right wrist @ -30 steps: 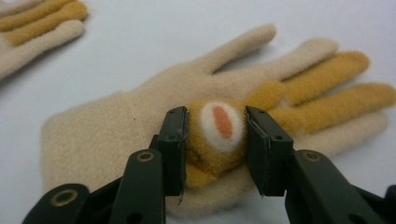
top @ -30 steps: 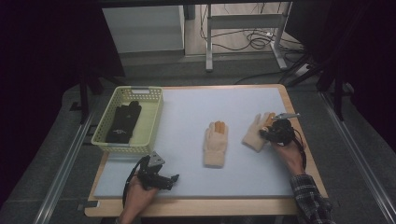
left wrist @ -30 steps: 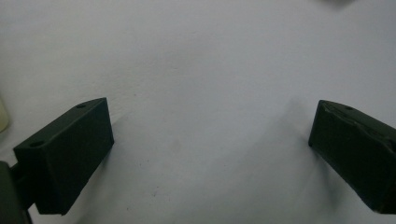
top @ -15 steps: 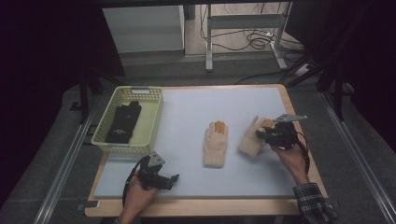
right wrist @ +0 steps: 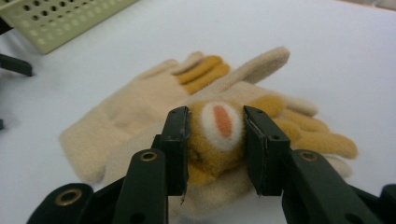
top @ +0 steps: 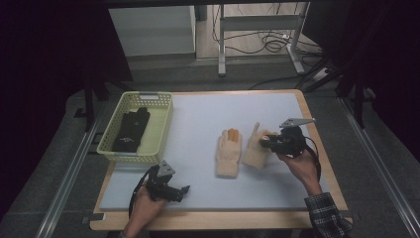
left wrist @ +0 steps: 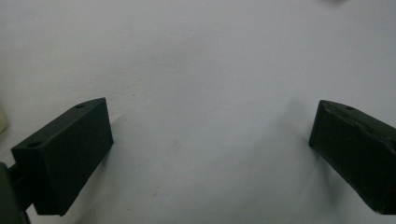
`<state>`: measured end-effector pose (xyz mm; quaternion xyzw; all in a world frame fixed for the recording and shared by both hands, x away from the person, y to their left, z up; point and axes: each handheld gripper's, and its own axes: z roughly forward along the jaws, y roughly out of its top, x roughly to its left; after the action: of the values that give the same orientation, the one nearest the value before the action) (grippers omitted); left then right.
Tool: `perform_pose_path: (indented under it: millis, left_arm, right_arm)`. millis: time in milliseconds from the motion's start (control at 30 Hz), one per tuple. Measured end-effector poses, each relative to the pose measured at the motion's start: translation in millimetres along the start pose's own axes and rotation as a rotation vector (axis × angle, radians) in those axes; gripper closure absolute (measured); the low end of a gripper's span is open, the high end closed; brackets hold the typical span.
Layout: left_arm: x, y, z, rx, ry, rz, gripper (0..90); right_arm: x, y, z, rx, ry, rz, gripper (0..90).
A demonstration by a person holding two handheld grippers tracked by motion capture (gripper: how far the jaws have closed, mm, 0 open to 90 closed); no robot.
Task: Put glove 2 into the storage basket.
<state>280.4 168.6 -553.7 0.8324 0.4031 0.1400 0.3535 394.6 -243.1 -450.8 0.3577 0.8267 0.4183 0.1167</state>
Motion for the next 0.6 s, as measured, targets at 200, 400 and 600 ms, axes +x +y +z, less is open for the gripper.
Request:
perform_pose_path:
  millis: [200, 400, 600]
  left_arm:
    - [-0.4, -0.2, 0.1, -0.004, 0.002, -0.003, 0.0]
    - [-0.3, -0.2, 0.2, -0.006, 0.002, -0.003, 0.0]
    - [-0.4, -0.4, 0.1, -0.007, 0.003, -0.003, 0.0]
  right_arm:
    - [18.9, 14.4, 3.1, 0.002, 0.057, -0.064, 62.1]
    - [40.4, 20.9, 22.3, 0.010, 0.140, -0.110, 62.0]
    - [61.7, 26.5, 49.8, 0.015, 0.183, -0.188, 61.8]
